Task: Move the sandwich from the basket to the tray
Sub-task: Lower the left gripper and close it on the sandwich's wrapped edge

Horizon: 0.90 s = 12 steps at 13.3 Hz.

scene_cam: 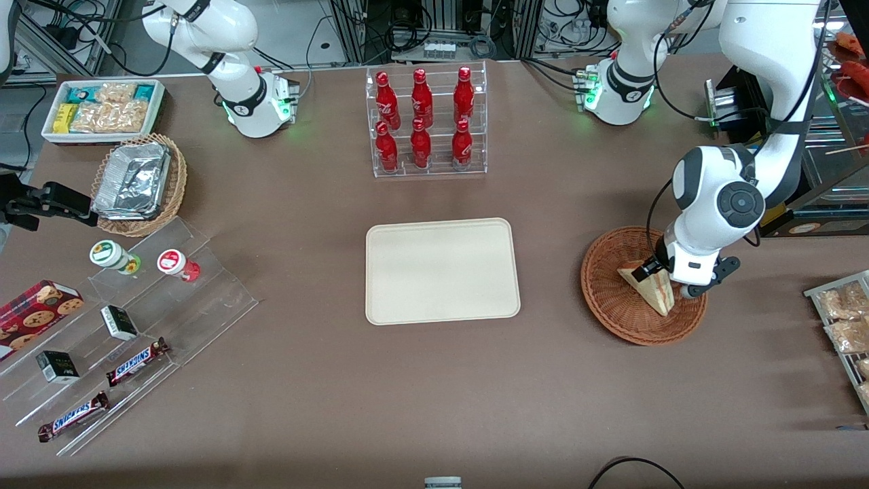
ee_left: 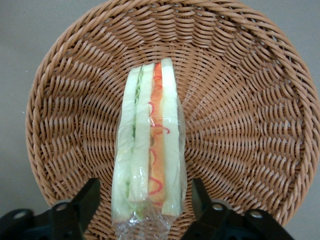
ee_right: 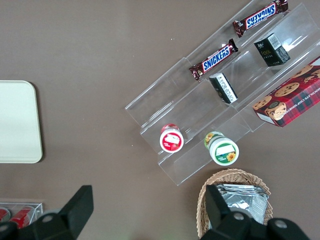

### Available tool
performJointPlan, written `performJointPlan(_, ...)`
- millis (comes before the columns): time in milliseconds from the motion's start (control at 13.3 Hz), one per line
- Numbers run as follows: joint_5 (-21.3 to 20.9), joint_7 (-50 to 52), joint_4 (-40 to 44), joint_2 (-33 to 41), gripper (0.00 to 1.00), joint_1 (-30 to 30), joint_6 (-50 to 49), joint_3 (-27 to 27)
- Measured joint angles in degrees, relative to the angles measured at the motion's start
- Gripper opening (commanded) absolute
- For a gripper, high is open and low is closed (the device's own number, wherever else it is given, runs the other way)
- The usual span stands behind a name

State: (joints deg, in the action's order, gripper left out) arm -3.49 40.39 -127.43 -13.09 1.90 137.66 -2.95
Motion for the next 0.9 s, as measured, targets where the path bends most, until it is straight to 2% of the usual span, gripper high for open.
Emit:
performJointPlan(75,0.0,0.1,0.0,0.0,0.0,0.0,0.0,0.0)
performJointPlan(377,-0.1,0.2,0.3,0.0,0.0,0.0,0.0,0.1)
performJointPlan(527,-1.7,0.2,1.3,0.3,0.0,0.0,-1.9,0.1)
performJointPlan(753,-4.4,0.2,7.7,1.4,0.0,0.3,-13.5,-0.6)
performJointPlan(904,-4.7,0.2,13.5,2.5,0.0,0.9,-21.5,-2.1)
